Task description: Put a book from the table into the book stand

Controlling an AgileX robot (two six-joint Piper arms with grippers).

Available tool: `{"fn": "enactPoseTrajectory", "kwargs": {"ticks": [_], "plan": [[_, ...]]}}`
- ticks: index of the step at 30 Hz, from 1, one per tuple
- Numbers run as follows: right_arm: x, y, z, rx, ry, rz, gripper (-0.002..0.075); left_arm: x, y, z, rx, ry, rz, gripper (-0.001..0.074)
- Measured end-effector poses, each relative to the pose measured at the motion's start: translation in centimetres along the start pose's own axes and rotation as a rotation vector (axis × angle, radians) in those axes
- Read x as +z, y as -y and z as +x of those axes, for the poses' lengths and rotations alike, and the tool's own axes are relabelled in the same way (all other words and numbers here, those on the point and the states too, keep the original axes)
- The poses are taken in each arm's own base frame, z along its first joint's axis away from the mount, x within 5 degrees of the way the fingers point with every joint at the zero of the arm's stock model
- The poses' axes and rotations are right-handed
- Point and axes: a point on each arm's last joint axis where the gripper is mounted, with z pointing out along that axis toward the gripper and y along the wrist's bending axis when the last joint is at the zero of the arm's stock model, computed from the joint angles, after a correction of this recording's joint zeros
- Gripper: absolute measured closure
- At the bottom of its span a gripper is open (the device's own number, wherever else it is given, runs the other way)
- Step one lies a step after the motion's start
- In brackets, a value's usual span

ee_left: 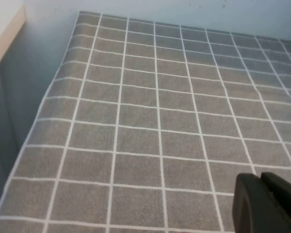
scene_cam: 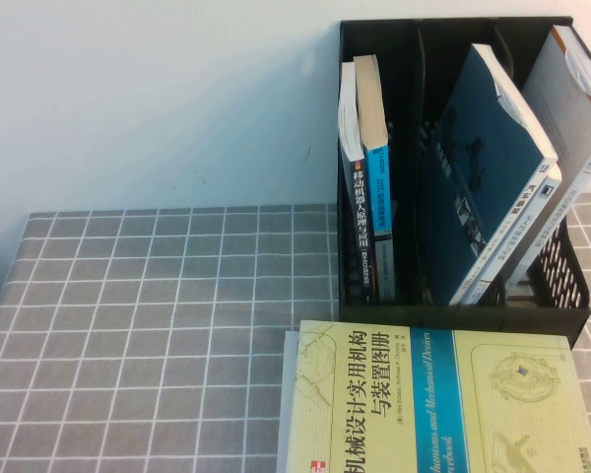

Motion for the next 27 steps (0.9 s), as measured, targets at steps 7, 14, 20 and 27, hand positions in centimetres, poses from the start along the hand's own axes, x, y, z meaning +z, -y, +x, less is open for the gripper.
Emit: {"fn": "enactPoseTrajectory", "kwargs": {"ticks": [7,14,20,27], "plan": [[0.0,0.0,0.0,0.0,0.0,0.0,0.0729,-0.27,0.06,-0.09,0.085,0.028,0.008,0.0738],[0.0,-0.01,-0.01,0.002,0.001,-0.001,0.0729,-0.43,0.07,-0.11,0.084,0.044,0.012,0.0738],[0.0,-0.01,-0.01,0.002,0.001,-0.001,0.0729,-0.43,0.07,-0.11,0.095,0.044,0.011,0.0738],[0.0,-0.01,-0.01,0.002,0.001,-0.001,0.0729,-0.43,0.07,-0.11,0.099,0.044,0.011,0.0738]]}}
